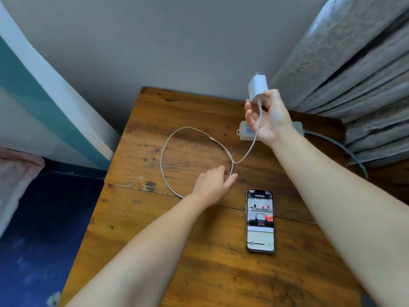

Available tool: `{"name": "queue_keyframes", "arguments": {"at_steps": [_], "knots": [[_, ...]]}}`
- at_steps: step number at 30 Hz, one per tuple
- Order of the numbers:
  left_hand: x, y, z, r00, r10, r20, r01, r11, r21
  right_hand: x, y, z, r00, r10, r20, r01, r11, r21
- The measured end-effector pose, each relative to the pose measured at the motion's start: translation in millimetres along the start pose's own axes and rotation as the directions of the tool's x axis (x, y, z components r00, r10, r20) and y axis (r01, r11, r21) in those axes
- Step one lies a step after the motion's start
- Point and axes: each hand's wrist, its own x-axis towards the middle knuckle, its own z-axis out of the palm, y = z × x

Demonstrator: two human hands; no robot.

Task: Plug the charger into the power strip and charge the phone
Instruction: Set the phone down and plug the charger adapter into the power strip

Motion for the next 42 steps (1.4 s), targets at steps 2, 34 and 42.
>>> {"name": "queue_keyframes", "arguments": {"at_steps": [2, 34, 42], "knots": [[-2, 14, 12, 0.988, -0.029, 0.152, 0.048, 0.991, -0.123, -5, -7, -11, 1.000, -0.017, -0.023, 0.019, 0.995, 0.101], [8, 14, -28, 0.942, -0.302, -0.148, 0.061, 0.586, -0.808, 62, -61, -52, 0.994, 0.022, 0.109, 0.084, -0.789, -0.608], [6, 23, -24, 0.944, -0.227, -0.240, -0.027, 0.672, -0.740, 61, -56, -20, 0.990, 0.130, 0.047, 0.137, -0.872, -0.470]]}}
